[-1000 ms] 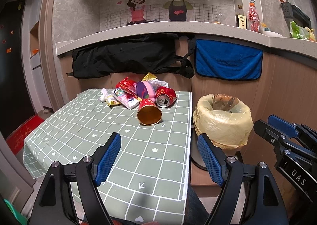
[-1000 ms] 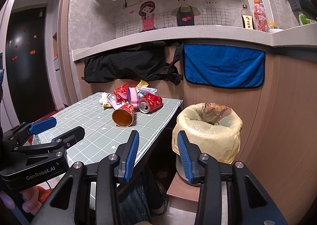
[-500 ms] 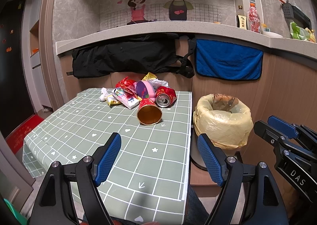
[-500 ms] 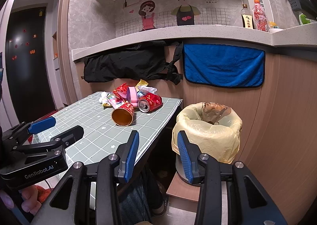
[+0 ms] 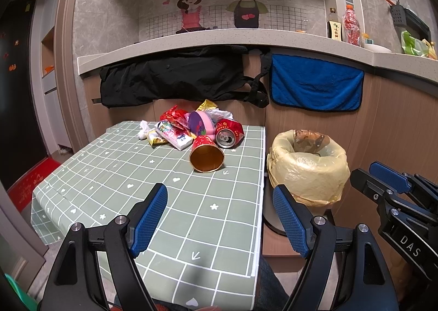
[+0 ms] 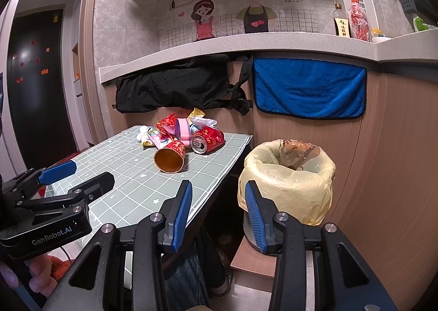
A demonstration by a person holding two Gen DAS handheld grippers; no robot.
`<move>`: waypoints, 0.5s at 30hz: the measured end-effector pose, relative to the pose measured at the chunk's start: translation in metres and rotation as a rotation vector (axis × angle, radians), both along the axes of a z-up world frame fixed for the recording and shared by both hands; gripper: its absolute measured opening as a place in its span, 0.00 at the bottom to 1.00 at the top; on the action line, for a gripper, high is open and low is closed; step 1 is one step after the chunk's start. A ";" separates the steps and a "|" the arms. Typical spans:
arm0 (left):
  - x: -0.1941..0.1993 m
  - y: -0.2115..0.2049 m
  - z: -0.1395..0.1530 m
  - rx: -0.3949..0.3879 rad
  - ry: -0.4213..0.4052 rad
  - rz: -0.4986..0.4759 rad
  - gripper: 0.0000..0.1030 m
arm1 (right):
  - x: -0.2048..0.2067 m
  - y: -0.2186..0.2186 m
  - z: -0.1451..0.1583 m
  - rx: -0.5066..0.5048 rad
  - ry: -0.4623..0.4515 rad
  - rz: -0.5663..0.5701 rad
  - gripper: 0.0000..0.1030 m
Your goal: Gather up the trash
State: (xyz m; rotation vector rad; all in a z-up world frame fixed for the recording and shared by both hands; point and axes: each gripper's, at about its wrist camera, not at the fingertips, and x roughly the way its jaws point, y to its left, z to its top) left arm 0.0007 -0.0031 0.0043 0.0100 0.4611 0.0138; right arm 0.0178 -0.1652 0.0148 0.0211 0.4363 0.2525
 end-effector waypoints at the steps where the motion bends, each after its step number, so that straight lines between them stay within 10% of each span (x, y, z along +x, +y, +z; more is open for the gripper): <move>1: 0.000 0.000 0.000 0.000 0.000 0.001 0.77 | 0.000 0.000 0.000 0.000 0.000 0.000 0.38; 15: 0.003 0.001 0.000 -0.005 0.000 0.000 0.77 | 0.001 0.000 -0.004 -0.001 0.006 0.001 0.38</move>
